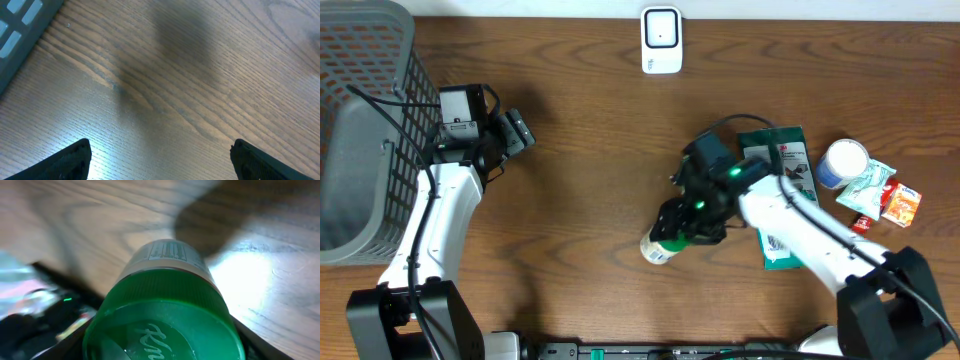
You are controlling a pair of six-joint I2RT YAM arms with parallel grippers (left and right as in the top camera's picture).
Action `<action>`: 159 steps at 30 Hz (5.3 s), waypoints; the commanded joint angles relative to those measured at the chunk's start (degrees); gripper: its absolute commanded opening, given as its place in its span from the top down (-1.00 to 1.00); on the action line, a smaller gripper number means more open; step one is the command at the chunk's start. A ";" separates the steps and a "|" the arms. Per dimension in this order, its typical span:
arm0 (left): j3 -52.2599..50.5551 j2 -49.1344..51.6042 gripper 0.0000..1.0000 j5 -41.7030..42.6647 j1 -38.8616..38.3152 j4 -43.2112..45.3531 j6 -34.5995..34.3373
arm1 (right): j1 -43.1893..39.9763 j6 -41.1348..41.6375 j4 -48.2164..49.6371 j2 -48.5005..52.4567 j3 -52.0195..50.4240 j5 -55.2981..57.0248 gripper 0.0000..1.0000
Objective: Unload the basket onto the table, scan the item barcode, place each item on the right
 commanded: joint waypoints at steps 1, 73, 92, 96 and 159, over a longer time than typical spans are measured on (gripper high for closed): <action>0.66 -0.07 -0.78 -0.72 0.13 -0.09 0.33 | -4.46 -4.85 -0.24 -0.79 1.55 -14.16 0.98; 0.66 -0.07 -0.78 -0.72 0.13 -0.11 0.33 | -17.75 1.25 -6.80 -0.79 1.53 -44.50 0.98; 0.66 -0.07 -0.78 -0.72 0.13 -0.11 0.33 | -17.55 -13.46 12.90 -1.62 1.66 8.87 0.97; 0.66 -0.07 -0.78 -0.72 0.13 -0.11 0.33 | -16.13 -18.36 12.74 -5.70 1.97 18.21 0.98; 0.66 -0.07 -0.78 -0.72 0.13 -0.11 0.33 | 1.79 -64.52 121.00 28.37 4.26 68.39 0.97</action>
